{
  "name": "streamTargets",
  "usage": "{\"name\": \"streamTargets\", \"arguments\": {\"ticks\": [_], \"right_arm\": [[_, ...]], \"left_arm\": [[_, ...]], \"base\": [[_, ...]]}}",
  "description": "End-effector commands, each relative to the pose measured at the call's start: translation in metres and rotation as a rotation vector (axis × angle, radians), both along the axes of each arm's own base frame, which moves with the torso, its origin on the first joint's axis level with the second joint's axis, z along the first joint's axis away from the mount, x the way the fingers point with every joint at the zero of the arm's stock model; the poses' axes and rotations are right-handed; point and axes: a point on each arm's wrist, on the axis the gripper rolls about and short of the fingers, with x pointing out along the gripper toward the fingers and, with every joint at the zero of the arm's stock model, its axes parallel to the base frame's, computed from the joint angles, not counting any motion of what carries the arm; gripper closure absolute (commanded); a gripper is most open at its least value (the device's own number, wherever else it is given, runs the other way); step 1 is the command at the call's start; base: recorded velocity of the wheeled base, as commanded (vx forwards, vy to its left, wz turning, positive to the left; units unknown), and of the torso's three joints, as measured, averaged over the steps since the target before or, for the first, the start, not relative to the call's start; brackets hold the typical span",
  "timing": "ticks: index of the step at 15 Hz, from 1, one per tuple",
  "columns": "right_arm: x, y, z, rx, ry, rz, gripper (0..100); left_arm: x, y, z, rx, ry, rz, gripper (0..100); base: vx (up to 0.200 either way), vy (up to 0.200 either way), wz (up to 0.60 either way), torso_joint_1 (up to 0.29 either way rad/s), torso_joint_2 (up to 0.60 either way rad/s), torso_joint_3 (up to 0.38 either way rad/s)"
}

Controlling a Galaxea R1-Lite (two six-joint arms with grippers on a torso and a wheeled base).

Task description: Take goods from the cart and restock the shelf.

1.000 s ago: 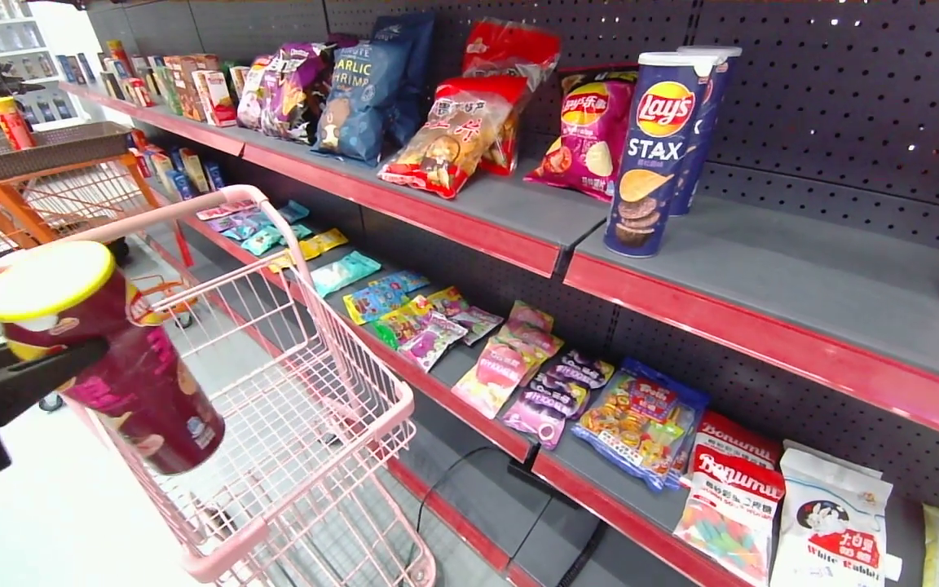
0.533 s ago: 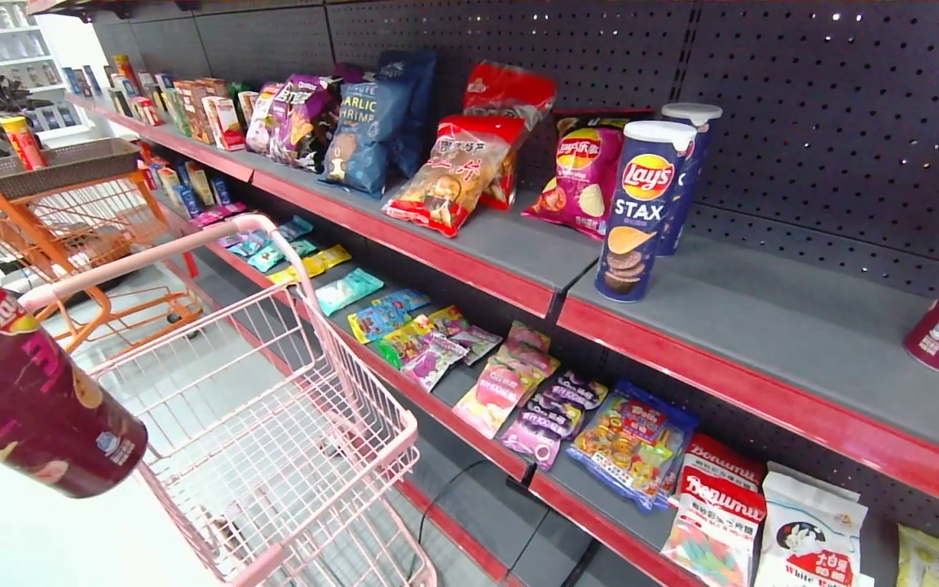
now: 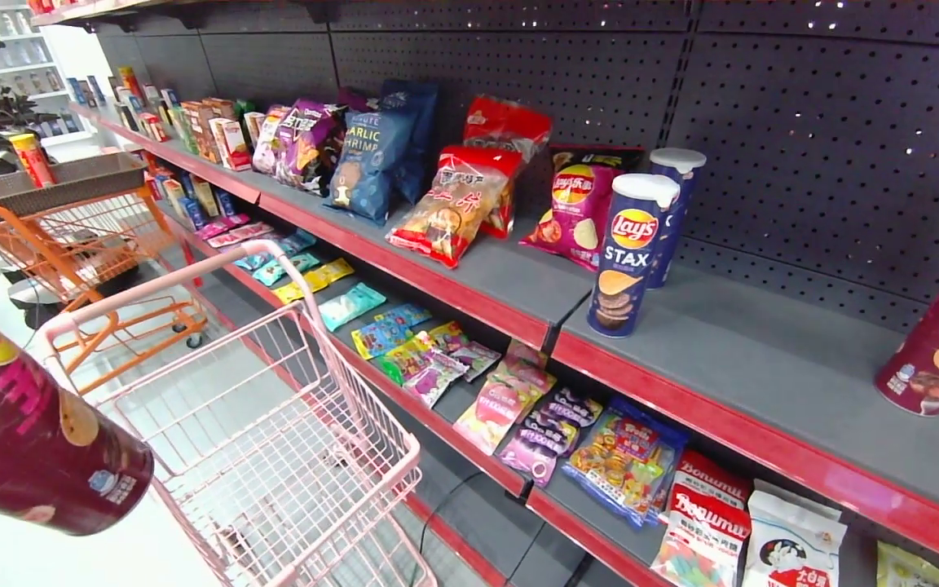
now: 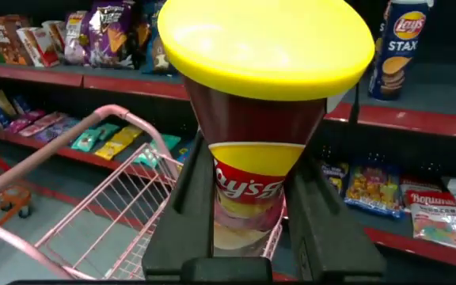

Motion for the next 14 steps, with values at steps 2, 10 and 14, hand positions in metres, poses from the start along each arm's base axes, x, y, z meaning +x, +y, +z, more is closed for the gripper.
{"name": "streamTargets", "arguments": {"ticks": [2, 10, 14], "right_arm": [[0.000, 0.000, 0.000, 0.000, 0.001, 0.000, 0], [0.000, 0.000, 0.000, 0.001, 0.001, 0.000, 0], [0.000, 0.000, 0.000, 0.001, 0.001, 0.000, 0]], "left_arm": [[0.013, 0.008, -0.001, 0.014, 0.039, 0.203, 100], [0.005, 0.006, -0.005, 0.037, 0.015, 0.224, 100], [0.004, 0.006, -0.006, 0.057, 0.009, 0.225, 100]], "base": [[0.000, 0.000, 0.00, 0.171, -0.37, -0.215], [0.000, 0.000, -0.22, 0.054, -0.12, -0.067], [0.000, 0.000, -0.60, 0.008, 0.00, 0.000]]}}
